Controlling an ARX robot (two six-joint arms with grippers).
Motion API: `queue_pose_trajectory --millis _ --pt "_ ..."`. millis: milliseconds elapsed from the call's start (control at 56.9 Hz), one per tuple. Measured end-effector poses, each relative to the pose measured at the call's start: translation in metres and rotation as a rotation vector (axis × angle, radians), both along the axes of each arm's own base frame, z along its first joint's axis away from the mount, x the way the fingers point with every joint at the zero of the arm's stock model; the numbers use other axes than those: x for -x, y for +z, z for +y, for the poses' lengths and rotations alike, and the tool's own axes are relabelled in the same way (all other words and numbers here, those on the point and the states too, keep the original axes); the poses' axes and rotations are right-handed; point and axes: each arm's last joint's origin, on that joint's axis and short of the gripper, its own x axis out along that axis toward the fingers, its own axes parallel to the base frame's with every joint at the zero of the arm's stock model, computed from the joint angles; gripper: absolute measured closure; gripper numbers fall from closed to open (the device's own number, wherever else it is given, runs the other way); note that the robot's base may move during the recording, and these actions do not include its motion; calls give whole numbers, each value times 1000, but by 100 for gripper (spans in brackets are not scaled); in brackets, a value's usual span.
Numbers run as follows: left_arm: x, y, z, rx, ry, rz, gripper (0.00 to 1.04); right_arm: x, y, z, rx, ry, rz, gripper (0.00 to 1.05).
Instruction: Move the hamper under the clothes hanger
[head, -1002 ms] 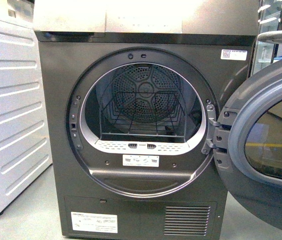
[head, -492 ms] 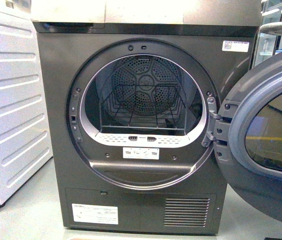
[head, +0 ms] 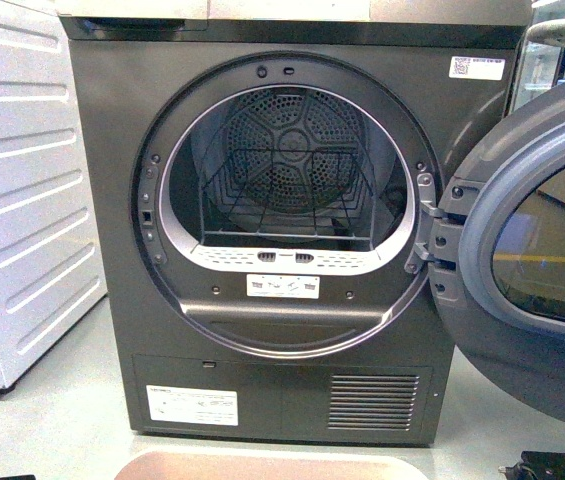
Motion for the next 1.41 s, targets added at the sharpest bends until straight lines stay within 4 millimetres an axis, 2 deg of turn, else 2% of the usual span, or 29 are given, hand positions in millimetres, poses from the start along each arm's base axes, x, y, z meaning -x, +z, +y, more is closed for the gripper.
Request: queue_pose_trajectory --millis 246,475,651,879,1231,1407 --pt "-6 1 3 -8 9 -14 7 -5 9 0 17 7 -30 8" --pt "-15 3 4 -25 7 -19 7 -40 25 3 36 -7 -94 8" --pt "-27 1 4 -38 11 -27 7 -60 17 16 54 7 -85 8" --pt "-36 -10 -3 -45 -6 -7 7 -56 -1 23 60 21 -49 8" --pt "-57 -8 -9 -51 -13 -16 7 -54 -18 3 20 13 -13 8" --pt "-61 -7 -15 -52 -17 -18 7 -53 -23 2 19 17 -2 8"
